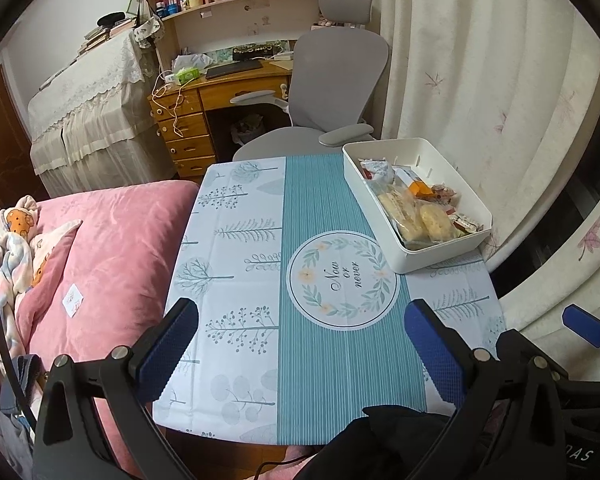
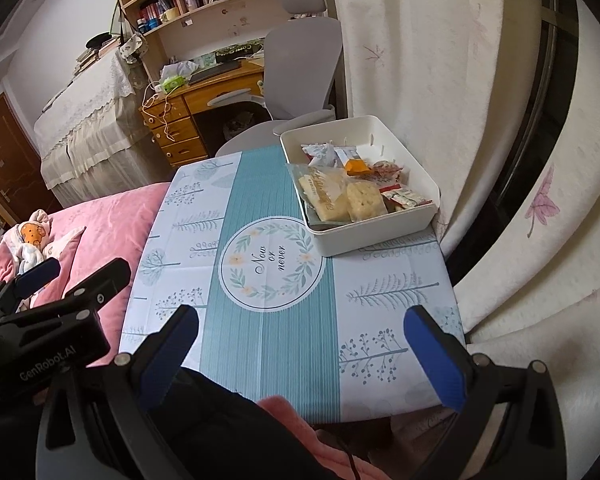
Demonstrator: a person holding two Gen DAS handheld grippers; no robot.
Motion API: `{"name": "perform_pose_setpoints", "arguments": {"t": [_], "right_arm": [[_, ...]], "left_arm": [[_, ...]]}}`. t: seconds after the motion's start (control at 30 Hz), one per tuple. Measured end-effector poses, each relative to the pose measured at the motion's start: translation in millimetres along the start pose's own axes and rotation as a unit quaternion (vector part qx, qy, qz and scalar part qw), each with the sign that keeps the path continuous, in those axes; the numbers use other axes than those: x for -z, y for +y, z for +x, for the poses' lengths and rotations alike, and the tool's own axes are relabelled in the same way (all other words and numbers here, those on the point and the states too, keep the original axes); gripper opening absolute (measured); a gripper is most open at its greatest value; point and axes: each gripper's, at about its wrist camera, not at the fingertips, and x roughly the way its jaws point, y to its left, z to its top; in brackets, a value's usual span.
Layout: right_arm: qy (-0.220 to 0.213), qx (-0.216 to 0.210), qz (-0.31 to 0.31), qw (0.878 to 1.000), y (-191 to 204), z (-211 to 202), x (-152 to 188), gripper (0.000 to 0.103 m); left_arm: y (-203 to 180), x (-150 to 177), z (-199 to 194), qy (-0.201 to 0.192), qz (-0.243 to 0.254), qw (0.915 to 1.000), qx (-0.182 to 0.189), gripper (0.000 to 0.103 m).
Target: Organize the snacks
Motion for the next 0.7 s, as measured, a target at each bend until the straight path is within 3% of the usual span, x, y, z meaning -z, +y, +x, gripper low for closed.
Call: {"name": "perform_pose_setpoints", "arguments": {"t": [0.7], "right_arm": [[0.015, 0.004, 0.001, 1.0, 0.4, 6.7, 2.4, 0.103]], "left_arm": [[2.9, 3.4, 1.4, 0.005, 0.0, 1.0, 0.002, 0.102]]}}
